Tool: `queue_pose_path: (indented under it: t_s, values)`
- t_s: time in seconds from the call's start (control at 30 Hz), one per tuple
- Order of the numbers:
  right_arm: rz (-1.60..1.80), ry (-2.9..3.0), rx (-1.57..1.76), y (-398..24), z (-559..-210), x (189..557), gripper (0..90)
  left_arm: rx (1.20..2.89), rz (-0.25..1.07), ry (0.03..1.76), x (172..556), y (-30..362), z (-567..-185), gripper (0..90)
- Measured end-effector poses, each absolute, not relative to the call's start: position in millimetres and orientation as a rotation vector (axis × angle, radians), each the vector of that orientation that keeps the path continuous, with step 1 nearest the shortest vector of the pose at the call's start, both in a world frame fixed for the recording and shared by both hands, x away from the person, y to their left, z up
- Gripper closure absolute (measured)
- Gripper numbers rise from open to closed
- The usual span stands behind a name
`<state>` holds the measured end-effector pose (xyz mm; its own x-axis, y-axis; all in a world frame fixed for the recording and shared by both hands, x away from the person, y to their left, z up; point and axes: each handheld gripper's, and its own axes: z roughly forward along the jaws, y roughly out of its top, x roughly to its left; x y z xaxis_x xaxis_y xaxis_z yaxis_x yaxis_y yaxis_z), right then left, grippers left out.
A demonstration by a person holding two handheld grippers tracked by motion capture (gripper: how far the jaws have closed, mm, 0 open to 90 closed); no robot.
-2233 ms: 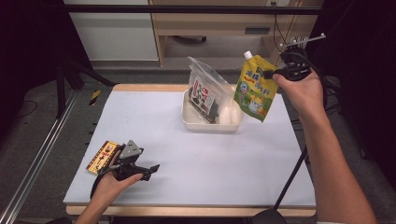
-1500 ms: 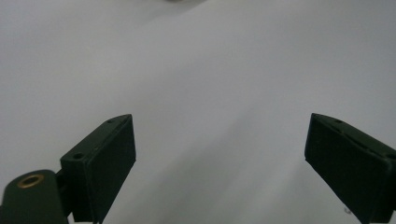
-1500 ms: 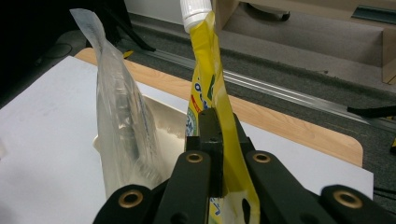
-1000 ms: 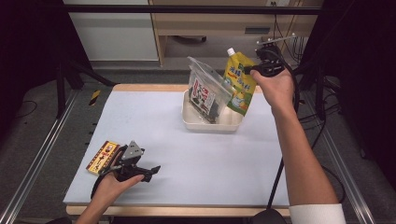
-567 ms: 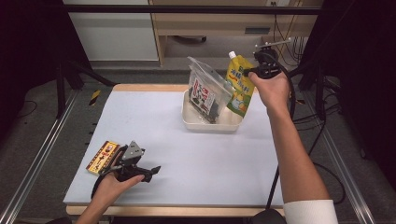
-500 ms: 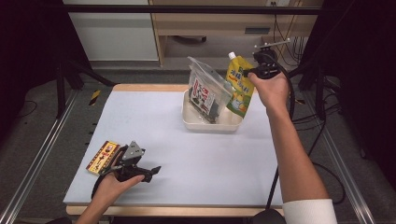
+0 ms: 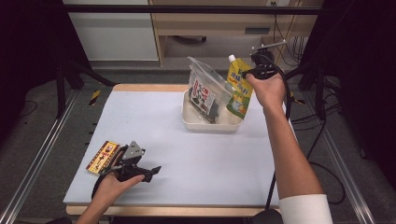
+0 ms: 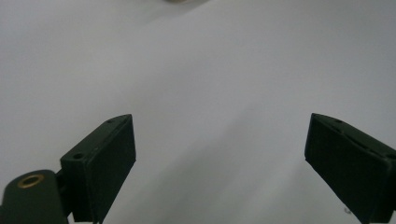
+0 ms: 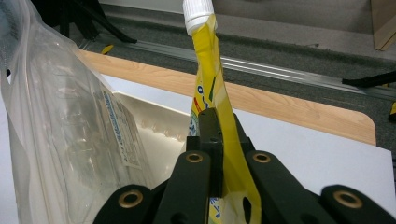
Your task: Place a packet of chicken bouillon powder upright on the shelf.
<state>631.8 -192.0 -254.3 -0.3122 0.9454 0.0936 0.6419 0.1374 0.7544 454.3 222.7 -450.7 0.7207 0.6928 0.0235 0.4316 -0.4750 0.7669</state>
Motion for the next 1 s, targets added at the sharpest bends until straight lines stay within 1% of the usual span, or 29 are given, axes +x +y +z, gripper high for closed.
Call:
queue_pose_path:
  t_s: [0.53,1.0]
  values:
    - [0.997,2.039,1.547,-178,-262,642,90.0,2.141,0.423,0.846,454,222,-450,8.5]
    - [1.094,2.0,1.569,-167,-272,646,90.0,2.143,0.424,0.839,454,222,-450,8.5]
